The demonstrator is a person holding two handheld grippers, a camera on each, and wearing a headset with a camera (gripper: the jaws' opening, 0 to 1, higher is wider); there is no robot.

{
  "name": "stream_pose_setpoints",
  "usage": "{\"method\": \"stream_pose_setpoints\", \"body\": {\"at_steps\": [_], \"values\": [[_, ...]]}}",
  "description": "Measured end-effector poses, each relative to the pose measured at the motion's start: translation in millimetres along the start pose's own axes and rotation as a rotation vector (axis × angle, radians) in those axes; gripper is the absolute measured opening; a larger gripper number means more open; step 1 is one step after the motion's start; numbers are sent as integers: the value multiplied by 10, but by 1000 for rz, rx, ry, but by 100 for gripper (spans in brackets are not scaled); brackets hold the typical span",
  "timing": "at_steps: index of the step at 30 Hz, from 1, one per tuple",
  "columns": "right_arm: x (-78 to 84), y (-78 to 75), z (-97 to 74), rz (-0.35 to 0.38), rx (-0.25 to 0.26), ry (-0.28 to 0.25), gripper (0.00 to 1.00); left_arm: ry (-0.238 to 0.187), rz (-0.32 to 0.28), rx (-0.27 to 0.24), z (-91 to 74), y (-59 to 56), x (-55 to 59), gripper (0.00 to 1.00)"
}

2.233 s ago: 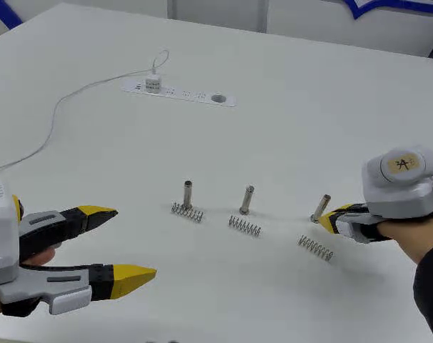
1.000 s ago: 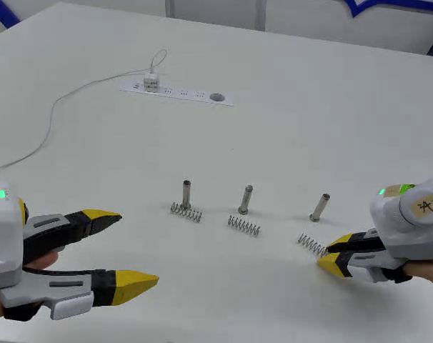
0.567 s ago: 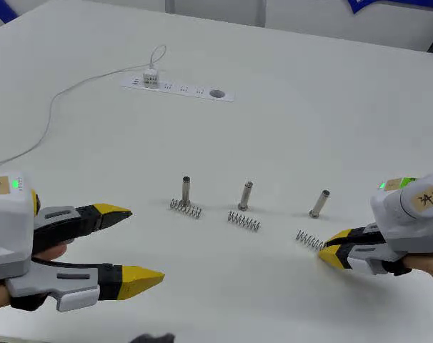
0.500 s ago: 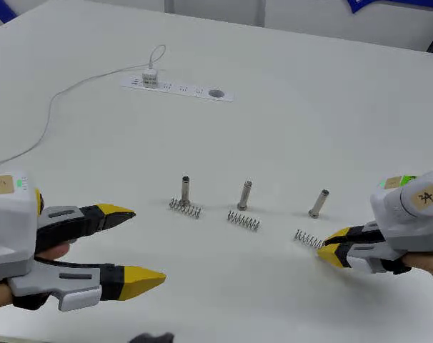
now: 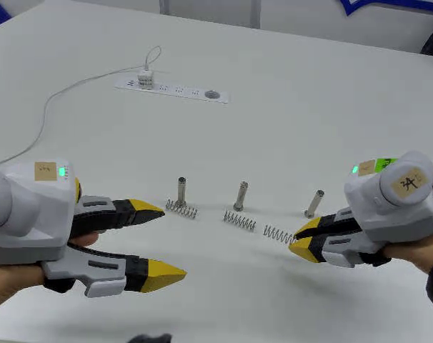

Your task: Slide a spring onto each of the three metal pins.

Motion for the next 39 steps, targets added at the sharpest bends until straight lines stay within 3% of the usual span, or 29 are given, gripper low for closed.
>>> {"method": "stream_pose_setpoints", "body": {"at_steps": [10, 21, 29, 39], "values": [[-363, 397, 138, -117, -101, -7, 11, 17, 26, 64, 134, -80, 10, 50], [-527, 716, 238, -218, -198, 10, 11, 35, 102, 118, 201, -201, 44, 34], [-588, 822, 230, -247, -225, 14, 11, 38, 123, 143, 204, -280, 69, 19], [-704, 898, 142, -255, -233, -10, 11, 39, 154, 139, 220, -277, 74, 14]]}}
Point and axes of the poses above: the centre of the closed fingertips' face, and the gripper's own axes: z roughly forward along the fingers, y roughly to its left, x roughly out of its underside, the point moved 1 cm from there along -z, roughly backward along the fingers, and after that the axes turned 3 degrees about -x, right-handed, at the moved point
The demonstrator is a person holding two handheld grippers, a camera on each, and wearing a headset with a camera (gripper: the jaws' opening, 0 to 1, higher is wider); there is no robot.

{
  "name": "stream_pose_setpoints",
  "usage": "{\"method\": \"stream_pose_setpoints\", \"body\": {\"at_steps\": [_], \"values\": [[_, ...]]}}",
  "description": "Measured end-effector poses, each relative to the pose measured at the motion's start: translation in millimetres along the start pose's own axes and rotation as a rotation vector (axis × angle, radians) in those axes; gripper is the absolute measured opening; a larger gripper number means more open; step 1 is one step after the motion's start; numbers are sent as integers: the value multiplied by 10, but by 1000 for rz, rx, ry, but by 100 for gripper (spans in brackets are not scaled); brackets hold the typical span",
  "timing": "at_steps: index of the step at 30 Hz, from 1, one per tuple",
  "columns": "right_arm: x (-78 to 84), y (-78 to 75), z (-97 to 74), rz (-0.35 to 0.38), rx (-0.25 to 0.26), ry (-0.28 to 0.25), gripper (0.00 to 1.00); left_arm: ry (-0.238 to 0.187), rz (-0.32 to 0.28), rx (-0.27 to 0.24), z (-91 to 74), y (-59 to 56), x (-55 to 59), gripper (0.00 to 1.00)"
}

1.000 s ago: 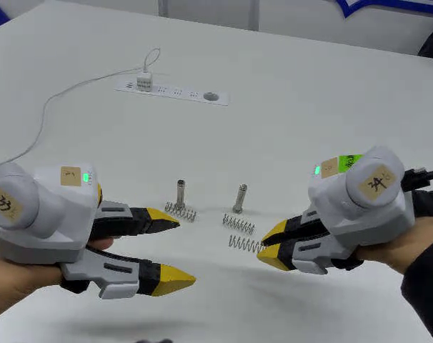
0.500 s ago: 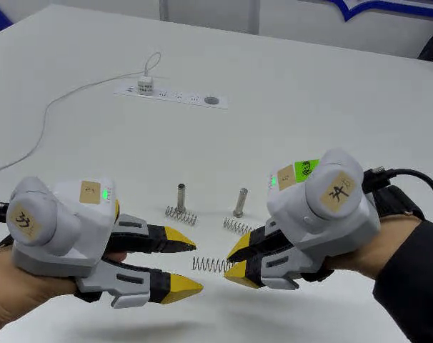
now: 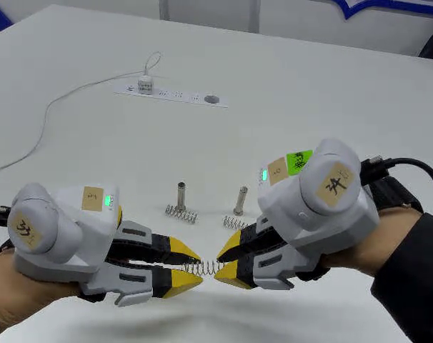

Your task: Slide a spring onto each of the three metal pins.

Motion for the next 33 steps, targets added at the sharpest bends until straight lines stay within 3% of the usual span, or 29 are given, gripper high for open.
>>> {"method": "stream_pose_setpoints", "body": {"at_steps": [14, 20, 33], "values": [[-312, 21, -27, -41, 24, -79, 12, -15, 13, 7, 30, -22, -31, 12], [-306, 3, -12, -35, 25, -79, 17, -44, -4, -6, -1, 15, -70, 11], [-338, -21, -16, -4, 31, -105, 12, -62, -3, -5, 6, -2, -120, 12]]}}
Point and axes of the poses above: the centre of the closed fingertips' face, and the gripper's own axes: z roughly forward along the fingers, y roughly to its left, x roughly out of its underside, the point moved 1 cm from there along -z, roughly backward along the fingers, and after that the axes turned 3 degrees about -x, right-handed, at the moved point
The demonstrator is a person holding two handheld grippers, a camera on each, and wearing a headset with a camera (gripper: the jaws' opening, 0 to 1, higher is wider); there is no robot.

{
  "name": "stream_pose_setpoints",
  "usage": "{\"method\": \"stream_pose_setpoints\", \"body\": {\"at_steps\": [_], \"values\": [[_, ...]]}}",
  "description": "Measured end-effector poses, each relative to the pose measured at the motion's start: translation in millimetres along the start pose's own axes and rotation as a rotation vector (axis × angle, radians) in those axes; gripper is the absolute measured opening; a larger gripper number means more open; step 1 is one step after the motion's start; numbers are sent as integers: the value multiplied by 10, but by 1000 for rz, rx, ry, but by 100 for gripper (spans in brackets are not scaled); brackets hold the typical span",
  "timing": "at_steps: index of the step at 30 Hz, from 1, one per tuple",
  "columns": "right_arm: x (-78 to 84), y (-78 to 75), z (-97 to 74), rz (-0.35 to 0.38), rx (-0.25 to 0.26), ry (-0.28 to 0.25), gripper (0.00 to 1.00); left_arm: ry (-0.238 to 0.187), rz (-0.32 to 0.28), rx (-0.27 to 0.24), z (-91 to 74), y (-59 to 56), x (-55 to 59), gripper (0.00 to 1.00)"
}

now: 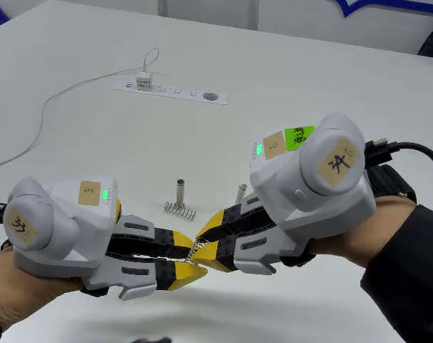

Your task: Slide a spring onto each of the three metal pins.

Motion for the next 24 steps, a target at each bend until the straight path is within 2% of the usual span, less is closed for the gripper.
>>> {"method": "stream_pose_setpoints", "body": {"at_steps": [7, 12, 20, 24], "values": [[36, -95, -113, 15, 27, 2, 12, 10, -19, -27, -37, 65, 24, 19], [140, -224, -257, 29, 67, 26, 12, 10, -36, -63, -121, 137, 46, 24], [368, -531, -591, 79, 162, 61, 12, 0, -71, -124, -287, 232, 85, 30], [487, -709, -791, 102, 226, 84, 12, -8, -93, -161, -358, 286, 102, 33]]}}
Point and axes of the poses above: the centre of the closed fingertips' face, and the gripper's own axes: z roughly forward along the fingers, y roughly to its left, x roughly out of its underside, the point moved 1 cm from there along -z, roughly backward along the fingers, and after that the axes turned 3 degrees about -x, right-handed, at the moved point
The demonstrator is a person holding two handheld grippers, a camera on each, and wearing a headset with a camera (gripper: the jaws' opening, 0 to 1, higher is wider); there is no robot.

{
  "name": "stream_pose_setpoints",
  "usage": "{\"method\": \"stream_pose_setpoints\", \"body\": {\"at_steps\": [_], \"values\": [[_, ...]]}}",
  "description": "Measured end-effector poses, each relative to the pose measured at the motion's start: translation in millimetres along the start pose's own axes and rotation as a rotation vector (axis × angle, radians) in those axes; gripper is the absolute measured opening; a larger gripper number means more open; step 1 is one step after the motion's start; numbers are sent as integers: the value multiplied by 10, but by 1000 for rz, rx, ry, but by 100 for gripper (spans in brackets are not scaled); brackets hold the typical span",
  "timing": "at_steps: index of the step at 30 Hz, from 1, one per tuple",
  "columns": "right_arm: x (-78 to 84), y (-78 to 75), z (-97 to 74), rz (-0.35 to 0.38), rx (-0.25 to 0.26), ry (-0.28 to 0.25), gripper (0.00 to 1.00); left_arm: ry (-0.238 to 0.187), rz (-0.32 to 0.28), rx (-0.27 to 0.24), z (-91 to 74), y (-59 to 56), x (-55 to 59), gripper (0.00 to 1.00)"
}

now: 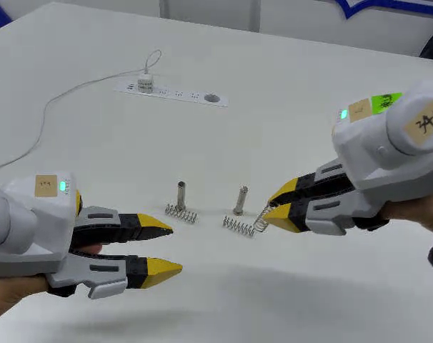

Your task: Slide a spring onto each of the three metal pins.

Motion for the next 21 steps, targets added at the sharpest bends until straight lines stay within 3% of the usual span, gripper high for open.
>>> {"method": "stream_pose_setpoints", "body": {"at_steps": [9, 21], "values": [[215, -453, -242, 51, 116, 41, 12, -6, -36, -49, -95, 85, 33, 39], [429, -847, -292, 114, 206, 97, 12, -13, -57, -78, -147, 138, 55, 42]]}}
Point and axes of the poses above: the centre of the closed fingertips' face, and the gripper's own axes: z roughly forward along the fingers, y roughly to its left, x roughly out of its underside, the point moved 1 cm from there along -z, roughly backward along the fingers, and after that the axes turned 3 degrees about -x, right-handed, at the moved point
